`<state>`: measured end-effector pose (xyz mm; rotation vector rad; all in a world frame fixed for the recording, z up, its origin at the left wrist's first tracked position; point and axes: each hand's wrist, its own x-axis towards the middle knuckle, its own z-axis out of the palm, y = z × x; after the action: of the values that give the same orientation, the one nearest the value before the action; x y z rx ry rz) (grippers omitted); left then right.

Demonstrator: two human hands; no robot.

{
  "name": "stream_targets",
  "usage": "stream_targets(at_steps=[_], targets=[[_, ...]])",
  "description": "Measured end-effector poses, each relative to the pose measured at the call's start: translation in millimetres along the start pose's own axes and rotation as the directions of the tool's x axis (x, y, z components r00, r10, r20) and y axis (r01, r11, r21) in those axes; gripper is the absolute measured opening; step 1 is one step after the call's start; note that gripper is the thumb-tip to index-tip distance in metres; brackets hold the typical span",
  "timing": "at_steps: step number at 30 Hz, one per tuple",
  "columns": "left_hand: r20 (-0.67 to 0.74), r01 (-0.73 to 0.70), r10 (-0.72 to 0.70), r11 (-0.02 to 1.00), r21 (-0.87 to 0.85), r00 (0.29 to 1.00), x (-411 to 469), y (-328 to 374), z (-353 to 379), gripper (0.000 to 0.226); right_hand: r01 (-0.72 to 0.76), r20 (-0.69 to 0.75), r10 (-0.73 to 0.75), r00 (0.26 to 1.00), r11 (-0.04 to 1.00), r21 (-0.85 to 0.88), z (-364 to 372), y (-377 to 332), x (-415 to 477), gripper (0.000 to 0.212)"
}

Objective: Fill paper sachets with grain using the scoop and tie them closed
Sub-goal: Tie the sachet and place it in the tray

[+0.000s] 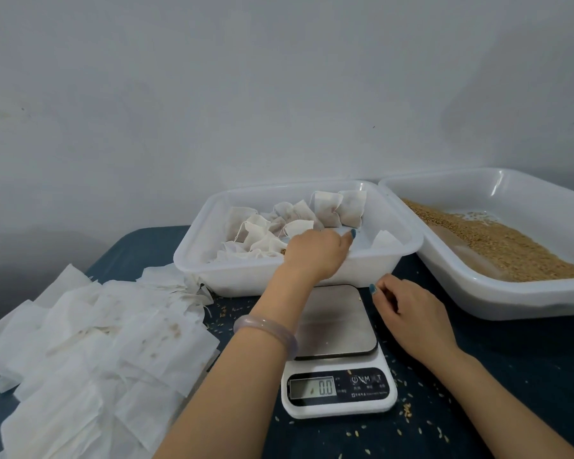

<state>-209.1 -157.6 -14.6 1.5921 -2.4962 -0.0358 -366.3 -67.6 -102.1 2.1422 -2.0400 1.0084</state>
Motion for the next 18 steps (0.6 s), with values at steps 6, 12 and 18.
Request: stream_targets(at_steps=[6, 12, 18], targets=[[-0.497, -0.072, 0.074, 0.997, 0.023, 0.864, -44.9, 10.9, 2.2, 0.023, -0.002, 0.013, 0.002, 1.0, 1.0, 0.001, 0.3, -0.3, -0.3, 0.022], [-0.192, 0.061, -0.02, 0.975, 0.212, 0.981, -107.6, 13.6, -21.2, 0.016, 0.004, 0.015, -0.004, 1.0, 1.0, 0.011, 0.1, -0.2, -0.6, 0.021], [0.131, 0.337, -0.426, 0.839, 0.428, 0.895, -164.5, -66.9, -19.5, 0.041, -0.004, 0.021, 0.003, 1.0, 1.0, 0.011, 0.1, -0.8, -0.6, 0.021]])
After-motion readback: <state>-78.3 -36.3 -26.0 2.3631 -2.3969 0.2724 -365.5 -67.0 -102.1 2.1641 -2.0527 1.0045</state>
